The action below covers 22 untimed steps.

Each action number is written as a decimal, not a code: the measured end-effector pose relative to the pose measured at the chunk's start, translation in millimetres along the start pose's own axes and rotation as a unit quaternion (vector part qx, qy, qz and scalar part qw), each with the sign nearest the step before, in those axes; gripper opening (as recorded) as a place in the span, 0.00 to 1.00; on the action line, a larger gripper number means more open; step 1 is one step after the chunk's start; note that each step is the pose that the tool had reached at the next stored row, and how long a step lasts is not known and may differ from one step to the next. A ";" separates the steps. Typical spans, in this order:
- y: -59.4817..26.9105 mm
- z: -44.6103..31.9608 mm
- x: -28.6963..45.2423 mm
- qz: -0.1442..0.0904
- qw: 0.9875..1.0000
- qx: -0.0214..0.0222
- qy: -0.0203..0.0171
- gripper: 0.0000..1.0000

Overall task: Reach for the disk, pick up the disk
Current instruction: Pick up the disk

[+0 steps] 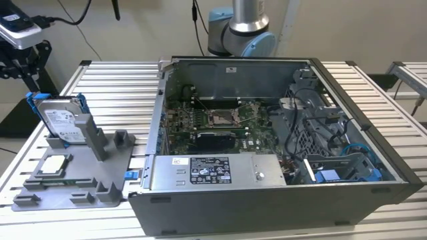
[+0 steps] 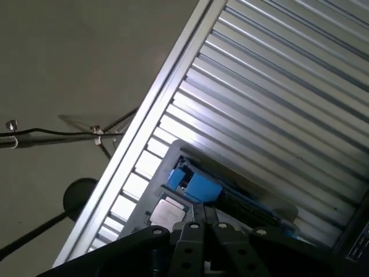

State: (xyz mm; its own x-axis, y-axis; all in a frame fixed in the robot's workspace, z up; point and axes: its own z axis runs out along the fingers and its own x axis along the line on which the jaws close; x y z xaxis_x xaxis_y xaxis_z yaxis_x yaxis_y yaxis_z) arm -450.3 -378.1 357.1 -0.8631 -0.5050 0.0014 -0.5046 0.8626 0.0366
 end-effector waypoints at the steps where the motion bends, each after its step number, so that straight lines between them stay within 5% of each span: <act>1: 0.1 0.0 0.0 -0.009 1.000 0.000 0.000 0.00; 6: 0.1 0.0 0.0 -0.055 0.999 0.001 0.003 0.00; 12: 0.1 0.0 0.0 -0.109 0.994 0.003 0.006 0.00; 17: 0.1 0.0 0.0 -0.154 0.988 0.005 0.008 0.00; 22: 0.1 0.0 0.1 -0.199 0.980 0.006 0.011 0.00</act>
State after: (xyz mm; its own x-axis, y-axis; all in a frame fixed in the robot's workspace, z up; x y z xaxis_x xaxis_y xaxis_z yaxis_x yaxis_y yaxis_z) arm -450.4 -378.0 357.1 -0.5976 -0.8017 0.0102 -0.8013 0.5977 0.0269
